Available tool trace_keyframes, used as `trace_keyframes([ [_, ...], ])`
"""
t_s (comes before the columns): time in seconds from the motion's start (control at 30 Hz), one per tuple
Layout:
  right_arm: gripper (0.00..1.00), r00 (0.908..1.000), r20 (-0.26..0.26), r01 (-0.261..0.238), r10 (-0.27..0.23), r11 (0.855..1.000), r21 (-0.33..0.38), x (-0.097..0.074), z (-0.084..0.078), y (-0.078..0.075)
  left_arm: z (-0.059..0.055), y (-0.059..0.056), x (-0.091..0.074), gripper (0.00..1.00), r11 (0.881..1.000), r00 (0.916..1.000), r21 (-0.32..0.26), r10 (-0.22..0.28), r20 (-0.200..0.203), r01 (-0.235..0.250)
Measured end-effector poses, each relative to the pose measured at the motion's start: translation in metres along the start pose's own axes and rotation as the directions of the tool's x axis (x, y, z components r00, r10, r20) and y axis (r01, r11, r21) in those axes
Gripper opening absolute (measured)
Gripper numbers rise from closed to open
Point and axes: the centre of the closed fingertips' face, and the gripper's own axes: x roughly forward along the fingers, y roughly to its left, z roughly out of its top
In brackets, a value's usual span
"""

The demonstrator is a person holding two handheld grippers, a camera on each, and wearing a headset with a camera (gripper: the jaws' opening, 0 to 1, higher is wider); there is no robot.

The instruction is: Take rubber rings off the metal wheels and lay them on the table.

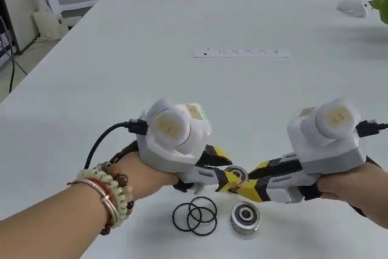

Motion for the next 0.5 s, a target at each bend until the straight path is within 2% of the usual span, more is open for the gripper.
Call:
trace_keyframes([
  [0.23, 0.12, 0.9999, -0.009, -0.005, 0.005, 1.0, 0.007, -0.0001, -0.0007, -0.0003, -0.001, -0.0003, 0.0011, 0.15, 1.0, 1.0, -0.015, 0.006, -0.002, -0.006],
  [0.5, 0.05, 0.9997, -0.025, 0.002, -0.003, 0.999, -0.035, -0.0012, -0.0017, -0.0008, -0.0013, -0.0008, 0.0007, 0.15, 1.0, 0.9998, -0.023, 0.018, 0.003, -0.017],
])
